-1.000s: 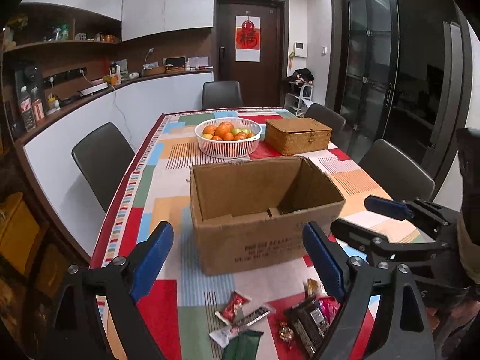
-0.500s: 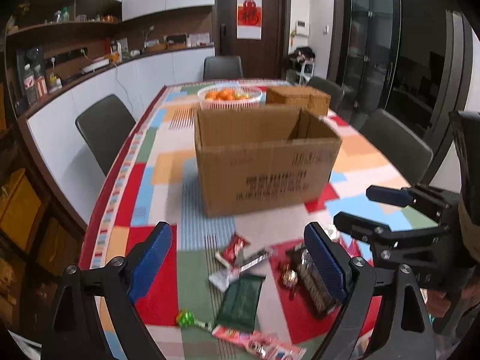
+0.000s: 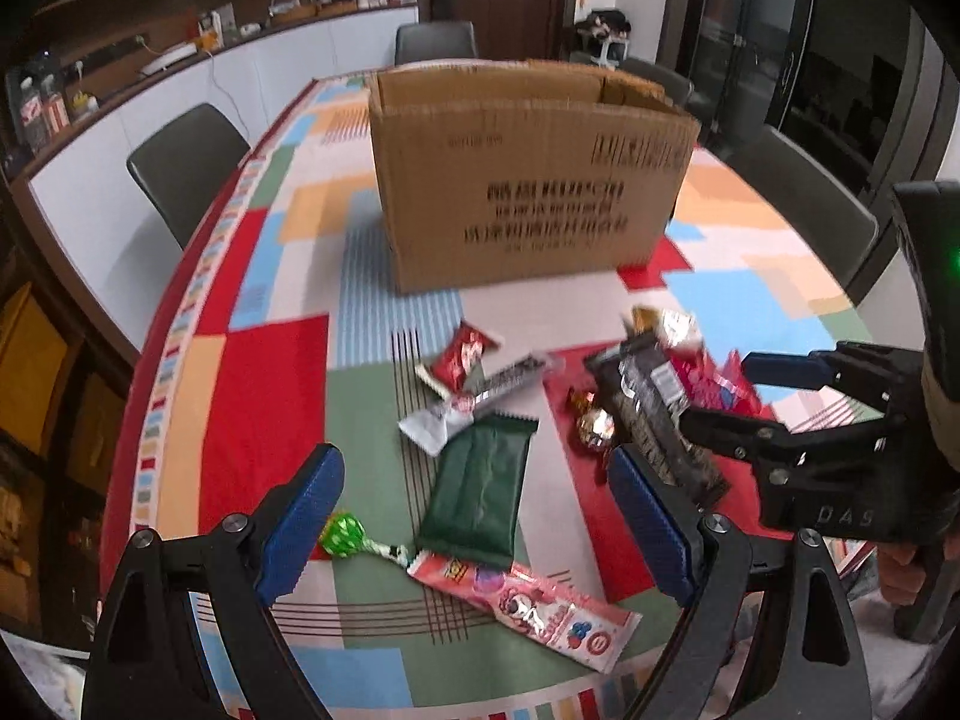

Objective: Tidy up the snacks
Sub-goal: 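Grasp the dark chocolate bar with the right gripper while the left grasps the green snack, then carry both snacks over the box and release them inside, then withdraw both grippers from the box back toward the remaining snacks, then grasp the pink candy bag with the right gripper while the left grasps the gold-foil candy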

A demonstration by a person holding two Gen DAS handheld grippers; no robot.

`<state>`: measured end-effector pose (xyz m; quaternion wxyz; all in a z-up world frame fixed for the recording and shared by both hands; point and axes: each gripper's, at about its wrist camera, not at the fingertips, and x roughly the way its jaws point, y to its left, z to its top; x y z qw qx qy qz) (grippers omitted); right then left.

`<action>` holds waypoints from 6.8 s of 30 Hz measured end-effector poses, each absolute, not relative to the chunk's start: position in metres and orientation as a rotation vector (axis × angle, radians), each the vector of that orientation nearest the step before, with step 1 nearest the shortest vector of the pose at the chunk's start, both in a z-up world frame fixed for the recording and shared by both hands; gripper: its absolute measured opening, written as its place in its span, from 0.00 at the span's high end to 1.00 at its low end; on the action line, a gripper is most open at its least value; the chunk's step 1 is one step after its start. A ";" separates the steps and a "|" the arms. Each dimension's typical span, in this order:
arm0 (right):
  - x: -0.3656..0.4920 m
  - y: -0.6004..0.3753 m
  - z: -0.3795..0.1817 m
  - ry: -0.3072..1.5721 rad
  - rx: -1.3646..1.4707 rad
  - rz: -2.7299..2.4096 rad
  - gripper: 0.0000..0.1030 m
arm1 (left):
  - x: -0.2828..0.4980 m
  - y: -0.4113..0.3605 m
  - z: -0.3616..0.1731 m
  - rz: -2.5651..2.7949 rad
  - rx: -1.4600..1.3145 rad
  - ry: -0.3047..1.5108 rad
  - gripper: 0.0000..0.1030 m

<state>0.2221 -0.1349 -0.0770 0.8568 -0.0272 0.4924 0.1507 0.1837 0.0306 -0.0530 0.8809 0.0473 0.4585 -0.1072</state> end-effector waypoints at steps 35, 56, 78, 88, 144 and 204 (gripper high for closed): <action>0.256 -0.108 -0.138 1.194 -0.118 0.263 0.34 | 0.229 0.025 -0.136 -0.247 0.065 1.121 0.36; 0.250 -0.118 -0.131 1.162 -0.065 0.274 0.52 | 0.217 0.022 -0.113 -0.284 -0.017 1.098 0.57; 0.240 -0.144 -0.059 0.985 -0.001 0.308 0.52 | 0.214 0.015 -0.028 -0.296 0.002 0.861 0.57; 0.255 -0.148 -0.017 0.857 0.028 0.294 0.52 | 0.223 0.013 0.018 -0.299 -0.004 0.723 0.57; 0.403 -0.151 0.036 0.734 0.012 0.177 0.43 | 0.368 0.002 0.059 -0.187 0.055 0.682 0.41; 0.245 -0.201 -0.113 1.122 0.031 0.193 0.43 | 0.224 -0.026 -0.092 -0.307 0.139 1.059 0.36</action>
